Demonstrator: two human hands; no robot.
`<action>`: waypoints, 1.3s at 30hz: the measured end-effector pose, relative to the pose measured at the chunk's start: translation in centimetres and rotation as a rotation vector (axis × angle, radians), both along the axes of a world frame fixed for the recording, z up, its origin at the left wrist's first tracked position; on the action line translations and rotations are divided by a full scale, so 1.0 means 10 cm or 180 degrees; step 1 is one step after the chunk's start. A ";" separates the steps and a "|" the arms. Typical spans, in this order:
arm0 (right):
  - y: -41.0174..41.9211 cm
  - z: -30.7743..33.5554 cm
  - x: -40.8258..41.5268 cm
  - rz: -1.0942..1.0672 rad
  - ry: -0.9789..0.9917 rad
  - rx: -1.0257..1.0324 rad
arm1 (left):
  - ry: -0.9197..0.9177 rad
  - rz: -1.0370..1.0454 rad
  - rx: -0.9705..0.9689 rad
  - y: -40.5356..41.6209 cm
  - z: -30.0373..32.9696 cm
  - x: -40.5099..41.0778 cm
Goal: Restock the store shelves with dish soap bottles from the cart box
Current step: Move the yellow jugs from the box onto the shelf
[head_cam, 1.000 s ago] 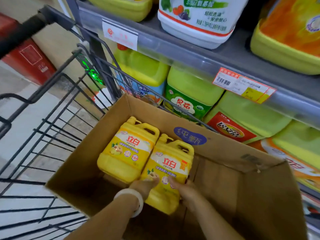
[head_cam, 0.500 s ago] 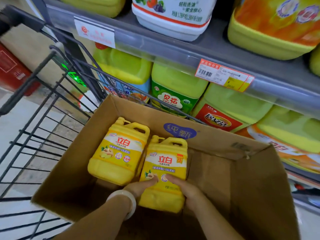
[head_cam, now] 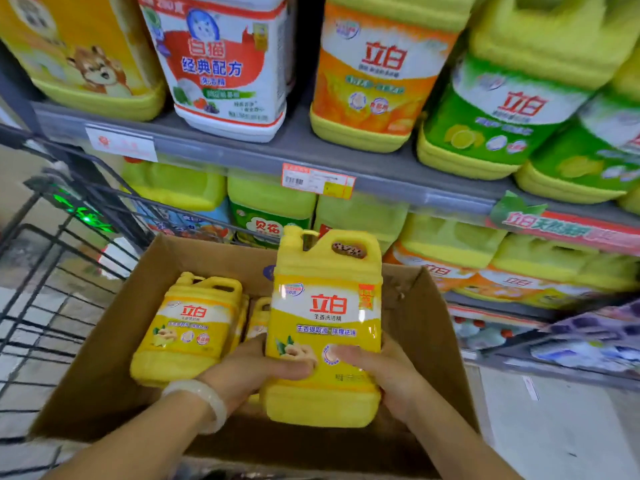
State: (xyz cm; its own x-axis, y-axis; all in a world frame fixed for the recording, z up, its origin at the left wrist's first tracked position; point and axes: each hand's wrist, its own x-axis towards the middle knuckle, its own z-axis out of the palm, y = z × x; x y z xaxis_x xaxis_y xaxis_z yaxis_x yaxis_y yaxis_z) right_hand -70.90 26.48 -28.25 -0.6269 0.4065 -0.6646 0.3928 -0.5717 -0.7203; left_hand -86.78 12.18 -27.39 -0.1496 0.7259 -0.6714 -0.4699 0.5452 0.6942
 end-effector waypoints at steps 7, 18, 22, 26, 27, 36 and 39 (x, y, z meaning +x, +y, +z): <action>0.48 1.17 0.53 -0.0313 0.0604 0.1086 | 0.1000 -0.0137 0.0920 0.59 0.98 0.44; 1.45 2.75 2.48 -0.0801 0.1251 0.2417 | 0.1643 -0.0142 0.2197 1.79 2.49 2.32; 1.71 3.13 3.26 -0.0902 0.1385 0.2619 | 0.1700 -0.0273 0.2341 2.12 2.88 3.05; 1.97 3.45 3.85 -0.0969 0.1442 0.2888 | 0.1716 -0.0286 0.2548 2.40 3.18 3.58; 2.03 3.53 3.96 -0.0943 0.1445 0.2956 | 0.1747 -0.0287 0.2586 2.47 3.25 3.67; 2.66 4.24 4.44 -0.0820 0.1495 0.3542 | 0.2019 -0.0299 0.2985 3.24 3.93 4.09; 2.95 4.56 4.42 -0.0806 0.1564 0.3696 | 0.2080 -0.0336 0.3122 3.57 4.22 4.06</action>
State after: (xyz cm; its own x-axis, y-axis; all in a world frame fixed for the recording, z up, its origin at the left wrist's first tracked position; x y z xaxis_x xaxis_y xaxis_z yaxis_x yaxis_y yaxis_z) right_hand -26.70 55.94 17.34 -0.5247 0.7317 0.4351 -0.0811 0.4658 -0.8812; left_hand -46.13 47.87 14.82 -0.1663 0.9176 0.3611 0.1448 -0.3396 0.9294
